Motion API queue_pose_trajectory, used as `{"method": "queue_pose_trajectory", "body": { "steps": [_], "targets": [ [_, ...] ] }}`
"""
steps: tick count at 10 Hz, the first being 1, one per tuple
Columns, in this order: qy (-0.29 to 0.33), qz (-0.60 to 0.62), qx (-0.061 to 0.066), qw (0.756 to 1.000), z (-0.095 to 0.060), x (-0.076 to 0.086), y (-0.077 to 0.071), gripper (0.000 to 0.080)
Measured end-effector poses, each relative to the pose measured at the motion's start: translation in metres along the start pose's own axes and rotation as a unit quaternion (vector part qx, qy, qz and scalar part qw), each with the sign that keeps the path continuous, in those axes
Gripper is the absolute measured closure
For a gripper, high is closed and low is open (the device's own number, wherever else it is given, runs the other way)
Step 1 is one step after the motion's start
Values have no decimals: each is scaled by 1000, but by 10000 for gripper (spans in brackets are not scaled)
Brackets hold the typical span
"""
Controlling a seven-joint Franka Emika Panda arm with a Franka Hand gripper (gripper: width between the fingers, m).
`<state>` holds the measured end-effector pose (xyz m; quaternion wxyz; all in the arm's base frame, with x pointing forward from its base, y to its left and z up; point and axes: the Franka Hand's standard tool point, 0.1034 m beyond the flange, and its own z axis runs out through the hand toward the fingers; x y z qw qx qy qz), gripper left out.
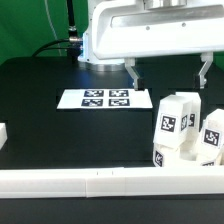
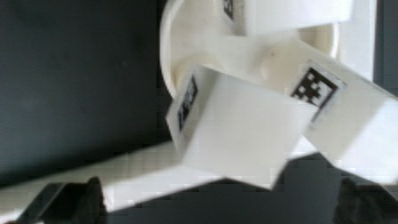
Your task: Assemble stool
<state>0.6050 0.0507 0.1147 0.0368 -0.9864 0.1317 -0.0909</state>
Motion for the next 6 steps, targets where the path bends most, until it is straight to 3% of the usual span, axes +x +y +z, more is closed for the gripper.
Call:
{"method": "queue_pose_trajectory", "body": {
  "steps": [1,2,5,6],
  "targets": [
    [-9,-15,-1,1000,3,1,6,151],
    [-67,-8,2,998,1,-7,5,151],
    [-65,-3,2,998,1,-3,5,151],
    [-68,57,-20,996,5,-1,3,151]
  ]
}}
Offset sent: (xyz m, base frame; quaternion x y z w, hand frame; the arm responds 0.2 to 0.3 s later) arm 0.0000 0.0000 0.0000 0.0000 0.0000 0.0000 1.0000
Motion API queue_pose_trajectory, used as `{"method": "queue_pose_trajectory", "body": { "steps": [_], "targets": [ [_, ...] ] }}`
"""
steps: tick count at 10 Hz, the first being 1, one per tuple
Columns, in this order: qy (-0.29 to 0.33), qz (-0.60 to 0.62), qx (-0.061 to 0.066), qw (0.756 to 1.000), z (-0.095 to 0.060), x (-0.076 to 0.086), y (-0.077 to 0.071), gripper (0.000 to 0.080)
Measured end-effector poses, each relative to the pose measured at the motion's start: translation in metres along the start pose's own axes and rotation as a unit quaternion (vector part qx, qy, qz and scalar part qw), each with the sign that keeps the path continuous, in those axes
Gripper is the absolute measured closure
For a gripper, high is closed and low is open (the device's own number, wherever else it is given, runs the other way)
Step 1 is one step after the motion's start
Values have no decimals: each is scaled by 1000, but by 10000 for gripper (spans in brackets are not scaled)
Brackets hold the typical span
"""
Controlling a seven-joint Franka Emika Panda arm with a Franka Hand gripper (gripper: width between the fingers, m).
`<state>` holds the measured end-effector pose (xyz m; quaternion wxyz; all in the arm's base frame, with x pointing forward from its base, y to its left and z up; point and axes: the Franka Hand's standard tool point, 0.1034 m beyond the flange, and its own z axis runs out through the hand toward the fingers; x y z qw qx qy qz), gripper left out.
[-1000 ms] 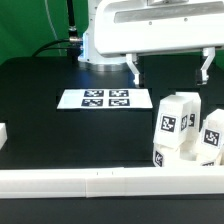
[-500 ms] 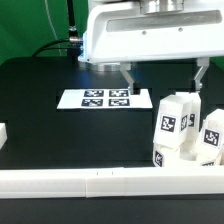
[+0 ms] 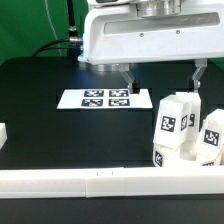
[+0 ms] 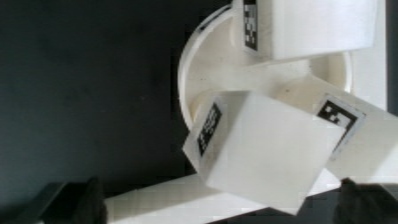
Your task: Assemble stool
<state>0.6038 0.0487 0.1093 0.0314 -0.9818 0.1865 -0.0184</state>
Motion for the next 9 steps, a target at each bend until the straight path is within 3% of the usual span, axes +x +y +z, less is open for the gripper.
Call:
{"method": "queue_pose_trajectory", "body": {
  "steps": [1,6,9],
  "targets": [
    [13,-30,-13,999,6,7,1,151],
    [11,-15,-13,1000,6,6,2,151],
    [16,94,4,995,7,12,-2,151]
  ]
}}
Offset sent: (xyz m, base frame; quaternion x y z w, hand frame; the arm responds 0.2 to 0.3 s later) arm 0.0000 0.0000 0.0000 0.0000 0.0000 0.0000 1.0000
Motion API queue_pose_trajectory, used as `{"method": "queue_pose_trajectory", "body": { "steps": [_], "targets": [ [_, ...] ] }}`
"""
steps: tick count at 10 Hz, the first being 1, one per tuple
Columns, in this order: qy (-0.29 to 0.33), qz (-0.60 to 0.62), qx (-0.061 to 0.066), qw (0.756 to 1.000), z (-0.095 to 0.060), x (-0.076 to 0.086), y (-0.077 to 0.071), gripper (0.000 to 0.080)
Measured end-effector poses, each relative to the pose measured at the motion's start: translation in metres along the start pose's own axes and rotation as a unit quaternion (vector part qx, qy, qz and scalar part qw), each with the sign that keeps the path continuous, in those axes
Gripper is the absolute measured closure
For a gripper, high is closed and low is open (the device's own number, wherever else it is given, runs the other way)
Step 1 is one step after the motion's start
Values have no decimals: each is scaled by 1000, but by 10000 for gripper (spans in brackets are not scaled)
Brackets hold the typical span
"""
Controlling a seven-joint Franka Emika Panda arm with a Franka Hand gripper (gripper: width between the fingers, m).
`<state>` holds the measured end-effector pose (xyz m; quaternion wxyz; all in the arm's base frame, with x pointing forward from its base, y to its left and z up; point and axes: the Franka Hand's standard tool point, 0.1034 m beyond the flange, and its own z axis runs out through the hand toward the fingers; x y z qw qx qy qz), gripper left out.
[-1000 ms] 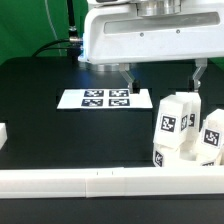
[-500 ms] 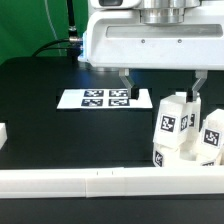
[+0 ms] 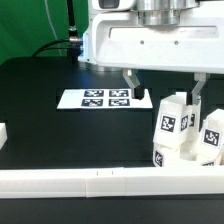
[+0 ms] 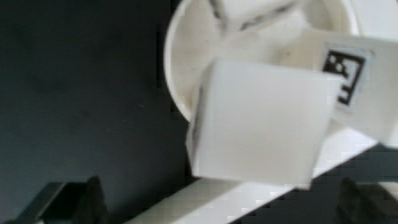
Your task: Assemble stool
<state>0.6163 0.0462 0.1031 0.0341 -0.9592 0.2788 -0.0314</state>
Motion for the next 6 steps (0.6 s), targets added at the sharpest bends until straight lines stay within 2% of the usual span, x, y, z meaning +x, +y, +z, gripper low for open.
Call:
{"method": "queue_pose_trajectory", "body": {
  "steps": [6],
  "targets": [
    [-1,-14,-2,1000,0,1,3,151]
  ]
}}
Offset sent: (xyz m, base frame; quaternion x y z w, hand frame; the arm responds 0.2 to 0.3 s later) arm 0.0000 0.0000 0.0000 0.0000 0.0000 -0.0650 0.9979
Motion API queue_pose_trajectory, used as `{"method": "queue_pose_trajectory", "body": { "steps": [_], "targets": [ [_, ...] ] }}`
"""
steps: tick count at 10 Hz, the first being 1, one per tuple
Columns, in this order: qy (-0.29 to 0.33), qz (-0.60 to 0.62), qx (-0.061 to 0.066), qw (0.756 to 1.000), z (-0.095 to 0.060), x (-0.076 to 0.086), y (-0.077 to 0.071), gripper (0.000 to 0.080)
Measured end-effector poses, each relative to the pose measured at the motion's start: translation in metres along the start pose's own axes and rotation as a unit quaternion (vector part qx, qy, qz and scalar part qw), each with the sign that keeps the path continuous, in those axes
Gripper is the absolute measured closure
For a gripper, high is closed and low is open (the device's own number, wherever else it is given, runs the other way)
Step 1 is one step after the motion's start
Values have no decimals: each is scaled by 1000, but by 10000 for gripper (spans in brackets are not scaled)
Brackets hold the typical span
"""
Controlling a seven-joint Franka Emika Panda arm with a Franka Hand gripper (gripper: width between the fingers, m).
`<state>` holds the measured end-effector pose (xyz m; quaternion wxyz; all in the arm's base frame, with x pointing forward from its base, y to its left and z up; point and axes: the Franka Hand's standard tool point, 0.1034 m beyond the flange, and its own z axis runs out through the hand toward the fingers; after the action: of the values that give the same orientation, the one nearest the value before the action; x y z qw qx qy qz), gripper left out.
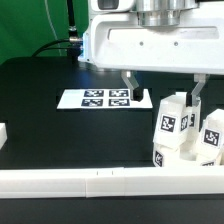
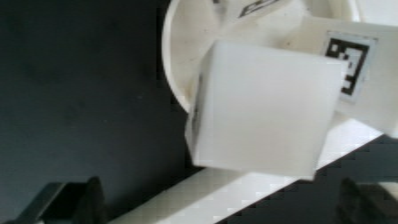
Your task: Assemble stool
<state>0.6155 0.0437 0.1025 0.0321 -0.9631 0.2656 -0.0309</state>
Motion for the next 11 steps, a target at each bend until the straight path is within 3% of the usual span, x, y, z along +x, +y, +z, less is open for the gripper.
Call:
{"method": "queue_pose_trajectory", "body": {
  "steps": [3,6,11],
  "targets": [
    [5,-56,0,998,6,-3,0,151],
    [3,-35,-2,999,8,-6,0,151],
    [3,119,-1,993,11,-8,-2,151]
  ]
}}
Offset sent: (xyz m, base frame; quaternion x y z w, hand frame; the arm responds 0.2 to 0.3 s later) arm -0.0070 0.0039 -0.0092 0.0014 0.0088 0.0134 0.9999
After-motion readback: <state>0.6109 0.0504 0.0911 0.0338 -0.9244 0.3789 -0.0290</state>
